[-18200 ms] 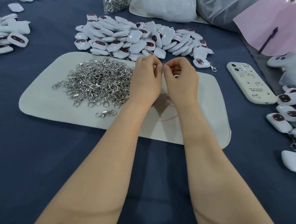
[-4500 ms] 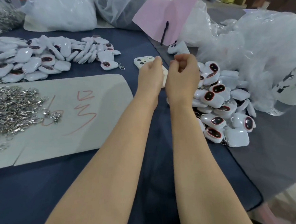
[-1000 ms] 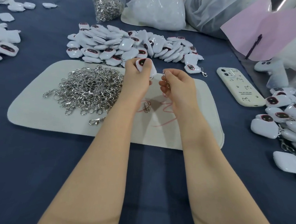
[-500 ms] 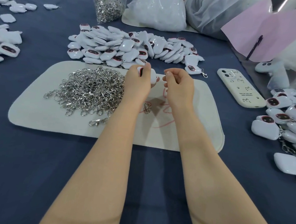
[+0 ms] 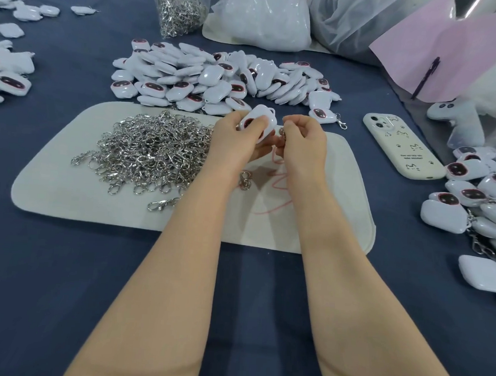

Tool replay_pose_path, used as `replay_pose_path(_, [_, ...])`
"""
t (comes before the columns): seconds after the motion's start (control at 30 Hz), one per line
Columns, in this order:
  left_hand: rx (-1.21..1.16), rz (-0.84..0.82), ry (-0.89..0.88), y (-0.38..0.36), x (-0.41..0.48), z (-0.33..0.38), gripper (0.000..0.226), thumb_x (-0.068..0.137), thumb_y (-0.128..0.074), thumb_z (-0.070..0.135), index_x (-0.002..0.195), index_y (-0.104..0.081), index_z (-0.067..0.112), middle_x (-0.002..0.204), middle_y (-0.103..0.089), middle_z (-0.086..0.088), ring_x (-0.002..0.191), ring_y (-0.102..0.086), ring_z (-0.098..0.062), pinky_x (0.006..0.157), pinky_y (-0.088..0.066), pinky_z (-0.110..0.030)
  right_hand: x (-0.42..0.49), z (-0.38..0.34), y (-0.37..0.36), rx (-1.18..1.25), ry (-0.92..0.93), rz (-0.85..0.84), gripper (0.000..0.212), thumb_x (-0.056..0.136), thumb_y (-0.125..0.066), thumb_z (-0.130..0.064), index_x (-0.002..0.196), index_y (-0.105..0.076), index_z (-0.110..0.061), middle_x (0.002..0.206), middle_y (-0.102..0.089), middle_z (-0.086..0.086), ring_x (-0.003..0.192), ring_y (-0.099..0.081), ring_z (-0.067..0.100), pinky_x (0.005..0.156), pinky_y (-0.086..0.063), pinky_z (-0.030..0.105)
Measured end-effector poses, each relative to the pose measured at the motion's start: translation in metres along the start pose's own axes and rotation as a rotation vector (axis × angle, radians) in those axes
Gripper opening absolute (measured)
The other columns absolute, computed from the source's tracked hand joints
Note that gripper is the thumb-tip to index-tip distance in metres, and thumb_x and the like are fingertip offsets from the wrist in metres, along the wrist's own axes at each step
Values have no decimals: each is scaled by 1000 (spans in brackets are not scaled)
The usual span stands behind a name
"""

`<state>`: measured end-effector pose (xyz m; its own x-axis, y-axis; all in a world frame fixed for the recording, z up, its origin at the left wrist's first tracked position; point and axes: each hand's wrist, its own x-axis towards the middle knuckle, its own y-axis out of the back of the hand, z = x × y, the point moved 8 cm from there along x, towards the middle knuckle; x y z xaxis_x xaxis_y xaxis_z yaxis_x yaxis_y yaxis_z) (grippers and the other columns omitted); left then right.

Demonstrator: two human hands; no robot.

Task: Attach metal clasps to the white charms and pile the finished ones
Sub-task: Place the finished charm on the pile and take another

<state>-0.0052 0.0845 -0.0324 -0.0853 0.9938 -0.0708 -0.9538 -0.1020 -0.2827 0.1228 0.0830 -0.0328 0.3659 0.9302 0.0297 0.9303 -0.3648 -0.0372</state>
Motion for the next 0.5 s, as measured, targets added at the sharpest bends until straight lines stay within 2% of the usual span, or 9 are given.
replay_pose_path(0.13, [30, 30, 11, 2, -1, 0, 8, 89, -54, 7, 95, -57, 3, 79, -65, -8, 58, -68, -11, 58, -55, -22, -1, -2, 1, -11, 10, 10, 13, 91, -48, -5, 92, -56, -15, 81, -59, 1, 59, -54, 10, 48, -44, 17])
replay_pose_path(0.2, [13, 39, 16, 3, -2, 1, 13, 87, -53, 5, 100, -52, 2, 84, -67, -10, 61, -70, -13, 56, -55, -21, -1, -3, 2, -6, 17, 3, 12, 90, -51, -6, 92, -55, -17, 88, -63, 5, 67, -60, 16, 49, -44, 16])
replay_pose_path(0.27, [15, 46, 1, 4, -3, 3, 13, 86, -52, 3, 96, -46, 8, 87, -66, -9, 63, -70, -14, 57, -54, -22, -2, -4, 1, -10, 33, -10, 9, 90, -55, -8, 93, -56, -17, 93, -66, 6, 76, -62, 18, 58, -47, 19])
replay_pose_path(0.33, [142, 88, -52, 6, -2, 6, 17, 84, -55, 5, 89, -42, 15, 85, -59, -5, 65, -63, -12, 66, -54, -25, -3, -6, 0, -5, 61, -16, 8, 89, -58, -8, 94, -57, -15, 89, -67, 4, 74, -61, 11, 67, -48, 21])
replay_pose_path(0.4, [288, 124, -108, 8, -1, 9, 17, 83, -57, 10, 91, -44, 20, 85, -52, 2, 69, -51, -9, 71, -47, -27, -3, -9, 0, 14, 95, -25, 10, 90, -56, -5, 92, -57, -14, 84, -68, 1, 72, -61, 5, 69, -48, 19])
replay_pose_path(0.5, [375, 93, -161, 6, 0, 12, 17, 85, -63, 20, 101, -55, 20, 88, -56, 9, 75, -53, -3, 69, -43, -20, -4, -14, 0, -9, 158, -18, 15, 92, -49, -2, 94, -57, -15, 81, -69, -5, 76, -63, 3, 75, -50, 20])
